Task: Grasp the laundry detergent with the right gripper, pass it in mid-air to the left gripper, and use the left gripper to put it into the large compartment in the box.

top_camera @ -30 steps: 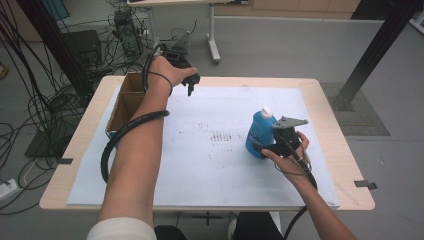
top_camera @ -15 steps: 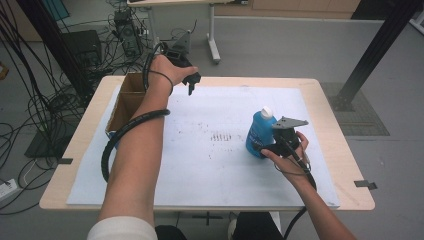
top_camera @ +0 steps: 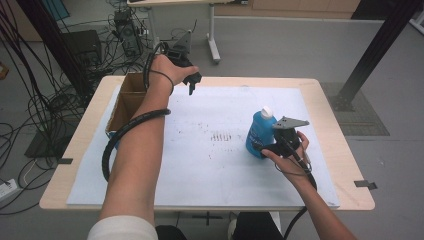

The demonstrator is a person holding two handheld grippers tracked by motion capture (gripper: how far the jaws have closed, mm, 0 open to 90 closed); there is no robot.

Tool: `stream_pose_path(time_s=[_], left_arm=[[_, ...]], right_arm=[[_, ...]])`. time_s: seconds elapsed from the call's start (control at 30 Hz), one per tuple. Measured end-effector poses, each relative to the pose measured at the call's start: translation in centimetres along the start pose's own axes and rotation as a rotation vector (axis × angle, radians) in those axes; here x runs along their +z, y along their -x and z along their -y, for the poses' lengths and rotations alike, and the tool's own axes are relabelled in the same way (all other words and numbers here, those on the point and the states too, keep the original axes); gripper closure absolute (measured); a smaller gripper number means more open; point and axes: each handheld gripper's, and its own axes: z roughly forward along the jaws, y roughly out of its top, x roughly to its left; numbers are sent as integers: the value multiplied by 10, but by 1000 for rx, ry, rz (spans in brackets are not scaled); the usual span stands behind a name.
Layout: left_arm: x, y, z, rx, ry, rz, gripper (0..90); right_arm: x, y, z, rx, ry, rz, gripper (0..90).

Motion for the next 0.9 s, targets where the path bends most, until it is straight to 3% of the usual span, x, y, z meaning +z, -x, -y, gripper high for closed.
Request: stream_pose_path(time_s=[0.9], left_arm=[[-1, 1, -2, 4, 2, 3, 64]], right_arm=[[0, 1, 0, -4, 5, -4, 19]])
